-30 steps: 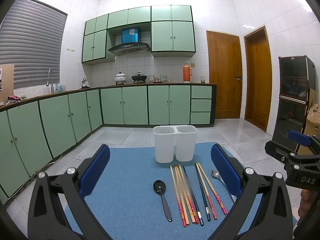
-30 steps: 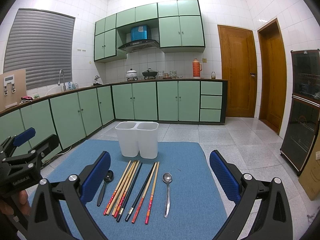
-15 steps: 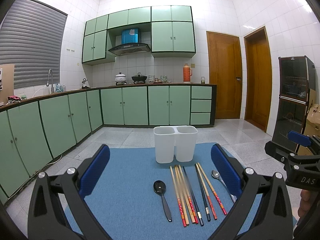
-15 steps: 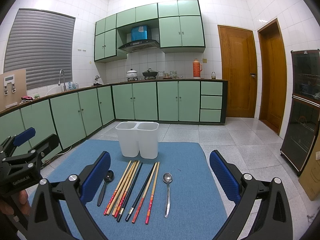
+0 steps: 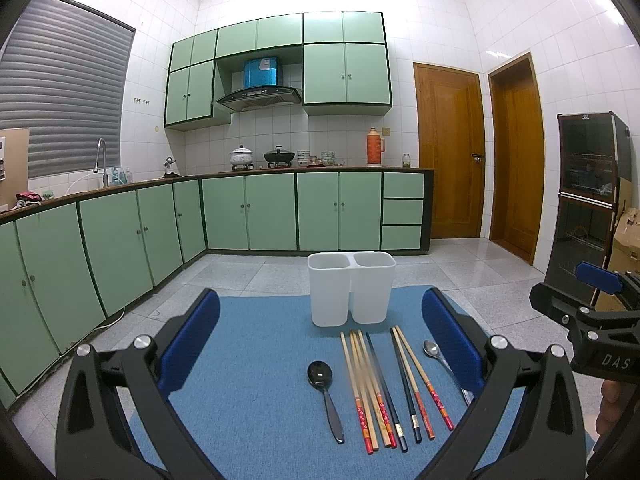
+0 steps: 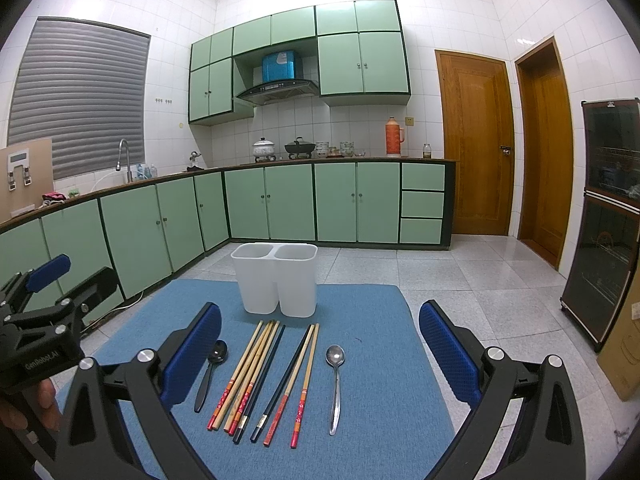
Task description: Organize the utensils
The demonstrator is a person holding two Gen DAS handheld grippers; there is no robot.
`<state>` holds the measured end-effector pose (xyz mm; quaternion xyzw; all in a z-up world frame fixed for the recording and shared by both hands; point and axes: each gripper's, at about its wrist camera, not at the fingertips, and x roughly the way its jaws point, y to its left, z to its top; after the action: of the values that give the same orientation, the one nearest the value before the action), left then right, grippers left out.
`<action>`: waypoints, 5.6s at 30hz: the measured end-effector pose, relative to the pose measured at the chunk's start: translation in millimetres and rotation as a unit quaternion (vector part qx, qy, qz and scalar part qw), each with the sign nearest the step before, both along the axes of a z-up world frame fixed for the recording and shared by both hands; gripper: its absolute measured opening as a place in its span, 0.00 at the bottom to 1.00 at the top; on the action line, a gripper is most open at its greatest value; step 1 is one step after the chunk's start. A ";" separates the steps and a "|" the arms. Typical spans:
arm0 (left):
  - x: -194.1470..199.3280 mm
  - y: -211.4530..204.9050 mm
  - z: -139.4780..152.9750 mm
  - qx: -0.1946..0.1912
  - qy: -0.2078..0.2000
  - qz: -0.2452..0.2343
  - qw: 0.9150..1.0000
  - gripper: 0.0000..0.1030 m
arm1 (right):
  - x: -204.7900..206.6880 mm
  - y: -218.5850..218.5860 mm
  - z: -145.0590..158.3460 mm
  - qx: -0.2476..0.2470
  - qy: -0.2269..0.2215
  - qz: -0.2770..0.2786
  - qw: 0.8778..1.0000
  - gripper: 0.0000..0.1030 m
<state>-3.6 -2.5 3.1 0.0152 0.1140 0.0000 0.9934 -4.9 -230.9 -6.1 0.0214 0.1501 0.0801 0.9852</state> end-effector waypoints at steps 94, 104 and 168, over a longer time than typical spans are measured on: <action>168.6 28.5 -60.8 -0.079 0.172 -0.018 0.982 0.33 | 185.0 -29.2 -66.8 0.084 0.181 0.119 0.973 0.27; 184.1 12.1 9.2 -0.084 0.068 -0.038 0.993 0.33 | 196.3 -28.5 -1.3 0.087 0.099 0.131 0.983 0.27; 95.2 15.8 -111.1 -0.034 0.268 -0.015 0.963 0.70 | 95.2 -1.7 -111.7 0.053 0.203 0.021 0.978 0.45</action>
<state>91.7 13.3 -108.1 -0.0171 0.3756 -0.0230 0.9263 90.4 -232.6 -117.9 0.0864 0.3428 0.1028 0.9298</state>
